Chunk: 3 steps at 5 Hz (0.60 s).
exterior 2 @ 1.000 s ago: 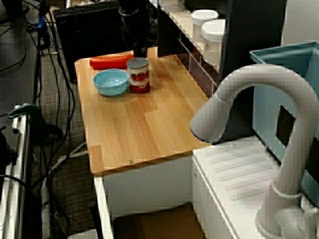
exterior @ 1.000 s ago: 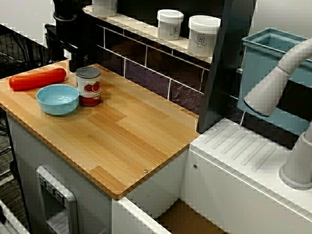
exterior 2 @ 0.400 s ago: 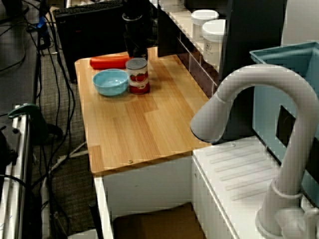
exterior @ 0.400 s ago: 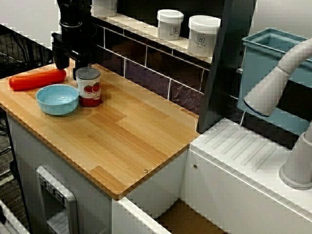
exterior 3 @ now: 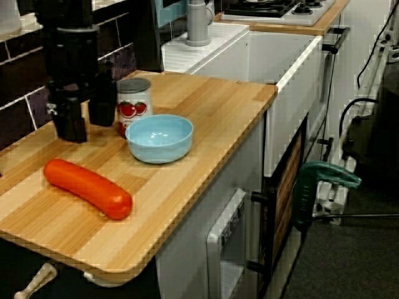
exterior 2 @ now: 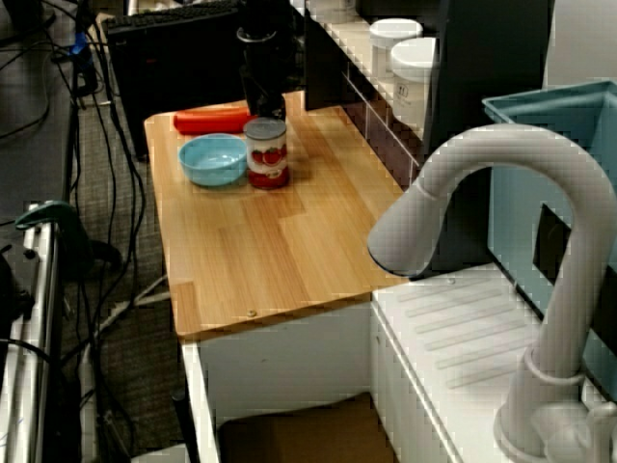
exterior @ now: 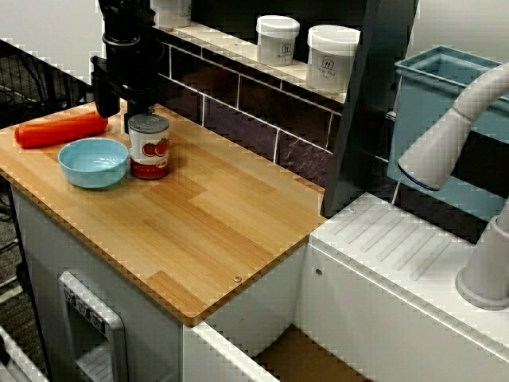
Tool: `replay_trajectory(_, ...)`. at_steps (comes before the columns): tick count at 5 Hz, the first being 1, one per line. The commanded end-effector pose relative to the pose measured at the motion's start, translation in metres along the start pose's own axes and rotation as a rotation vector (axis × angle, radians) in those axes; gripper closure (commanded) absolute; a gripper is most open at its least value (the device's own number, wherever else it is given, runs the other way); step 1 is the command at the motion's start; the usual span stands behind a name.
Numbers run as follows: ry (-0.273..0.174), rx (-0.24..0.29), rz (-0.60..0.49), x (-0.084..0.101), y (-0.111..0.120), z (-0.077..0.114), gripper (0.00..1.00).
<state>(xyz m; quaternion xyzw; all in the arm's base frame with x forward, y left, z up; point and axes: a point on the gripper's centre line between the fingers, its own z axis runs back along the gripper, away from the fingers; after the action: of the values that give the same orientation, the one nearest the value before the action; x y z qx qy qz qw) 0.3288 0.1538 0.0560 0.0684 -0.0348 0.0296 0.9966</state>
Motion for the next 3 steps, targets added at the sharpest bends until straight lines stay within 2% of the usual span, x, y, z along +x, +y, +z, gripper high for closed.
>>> replay_trajectory(1, -0.072, 0.013, -0.041, -0.005, -0.033, 0.037, 0.00)
replay_trajectory(3, -0.061, -0.006, -0.060, -0.010, -0.057, 0.043, 0.00)
